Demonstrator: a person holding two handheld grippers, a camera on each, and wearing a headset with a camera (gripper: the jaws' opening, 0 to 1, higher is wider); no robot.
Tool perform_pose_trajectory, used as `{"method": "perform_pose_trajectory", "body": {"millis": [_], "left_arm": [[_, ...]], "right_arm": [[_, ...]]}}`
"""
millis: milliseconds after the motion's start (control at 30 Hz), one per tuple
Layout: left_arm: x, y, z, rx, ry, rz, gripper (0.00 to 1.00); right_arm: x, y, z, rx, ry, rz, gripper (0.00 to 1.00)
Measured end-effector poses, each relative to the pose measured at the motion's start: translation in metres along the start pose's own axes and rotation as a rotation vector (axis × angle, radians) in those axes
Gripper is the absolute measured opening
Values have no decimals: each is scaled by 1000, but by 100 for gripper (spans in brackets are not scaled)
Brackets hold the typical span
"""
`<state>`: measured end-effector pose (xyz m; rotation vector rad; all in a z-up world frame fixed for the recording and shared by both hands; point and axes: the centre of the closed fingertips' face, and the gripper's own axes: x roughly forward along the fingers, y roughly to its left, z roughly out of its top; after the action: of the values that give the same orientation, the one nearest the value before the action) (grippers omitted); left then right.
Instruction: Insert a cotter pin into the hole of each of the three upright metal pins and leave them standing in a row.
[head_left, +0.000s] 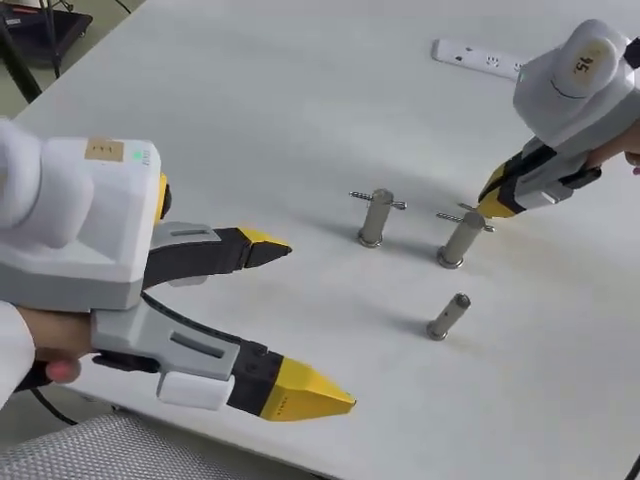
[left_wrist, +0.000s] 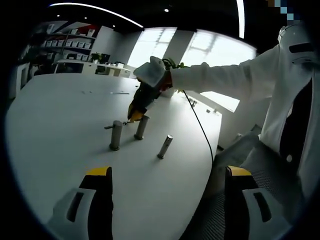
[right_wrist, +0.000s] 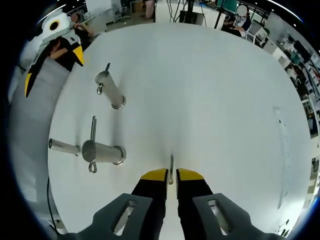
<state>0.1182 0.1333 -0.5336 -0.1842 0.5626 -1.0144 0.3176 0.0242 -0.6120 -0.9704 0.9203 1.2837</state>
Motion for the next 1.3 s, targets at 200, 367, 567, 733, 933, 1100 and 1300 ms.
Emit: {"method": "perform_pose_trajectory", "body": {"millis": [200,367,567,733,933,1100,1300], "left_arm": [[1,-2,1,-5,-1,-10,87],[2,-3,2,-19,-1,-13,88],[3,-6,-1,-18,23,-10,87],[4,-11,1,13,15,-12,86],[6,-13,2,15,30,-12,86],[3,-8,12,43,35,-5,85],[1,2,29,86,20,27,80]], "right_arm": [[4,-4,-5,-10,19,1,0],[3,-6,-6,-15,26,-21,0],[1,-5,-6,4,25,-15,0],[0,-4,-5,-6,22,-22,0],[-2,-2,-5,-4,21,-23,0],[-9,-2,-1,-6,-9,-28,0],[-37,-4,15,-6,-104,-96,0]]}}
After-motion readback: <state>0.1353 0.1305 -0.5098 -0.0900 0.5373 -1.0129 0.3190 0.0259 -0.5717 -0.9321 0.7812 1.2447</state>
